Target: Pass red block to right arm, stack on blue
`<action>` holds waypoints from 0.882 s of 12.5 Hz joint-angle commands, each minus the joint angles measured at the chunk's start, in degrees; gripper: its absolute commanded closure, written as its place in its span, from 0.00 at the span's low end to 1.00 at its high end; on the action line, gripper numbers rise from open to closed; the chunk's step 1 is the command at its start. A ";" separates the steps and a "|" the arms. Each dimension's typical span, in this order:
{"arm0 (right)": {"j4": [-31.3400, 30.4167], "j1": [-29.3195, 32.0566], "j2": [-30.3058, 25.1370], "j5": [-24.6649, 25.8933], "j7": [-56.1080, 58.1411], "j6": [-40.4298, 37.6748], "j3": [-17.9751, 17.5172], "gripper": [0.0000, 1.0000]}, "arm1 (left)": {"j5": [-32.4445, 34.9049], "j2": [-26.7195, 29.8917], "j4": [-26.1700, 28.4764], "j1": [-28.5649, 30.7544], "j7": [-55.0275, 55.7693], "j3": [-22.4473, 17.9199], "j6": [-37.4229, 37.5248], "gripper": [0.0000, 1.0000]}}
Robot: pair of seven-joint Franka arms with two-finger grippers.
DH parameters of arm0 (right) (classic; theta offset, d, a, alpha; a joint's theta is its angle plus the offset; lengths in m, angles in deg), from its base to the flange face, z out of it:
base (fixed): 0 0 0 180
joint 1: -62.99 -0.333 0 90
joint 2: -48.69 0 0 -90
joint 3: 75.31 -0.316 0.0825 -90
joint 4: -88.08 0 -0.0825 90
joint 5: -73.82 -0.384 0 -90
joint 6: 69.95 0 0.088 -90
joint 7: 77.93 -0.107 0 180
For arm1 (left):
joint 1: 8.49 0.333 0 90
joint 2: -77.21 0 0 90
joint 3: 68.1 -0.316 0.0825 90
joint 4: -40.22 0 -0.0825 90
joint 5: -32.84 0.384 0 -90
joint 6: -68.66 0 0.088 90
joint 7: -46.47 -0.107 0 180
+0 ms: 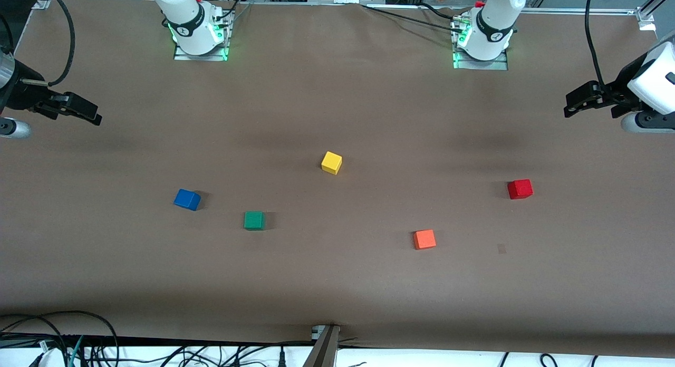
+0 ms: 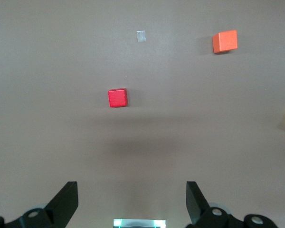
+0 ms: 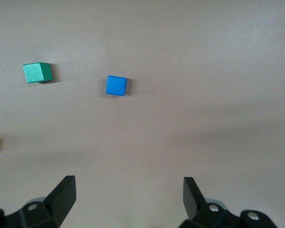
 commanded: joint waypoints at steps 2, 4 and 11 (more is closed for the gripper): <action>-0.17 -0.35 -0.35 -0.89 -0.48 -0.49 0.40 0.00 | -0.70 0.53 -0.41 -0.05 -0.43 -0.09 -0.30 0.00; -0.17 -0.35 -0.35 -0.89 -0.48 -0.49 0.40 0.00 | -0.70 0.53 -0.42 -0.05 -0.34 -0.09 0.39 0.00; -0.17 -0.35 -0.35 -0.98 -0.48 -0.49 0.40 0.00 | -0.88 -2.29 -0.68 -0.23 -0.61 0.00 -4.08 0.00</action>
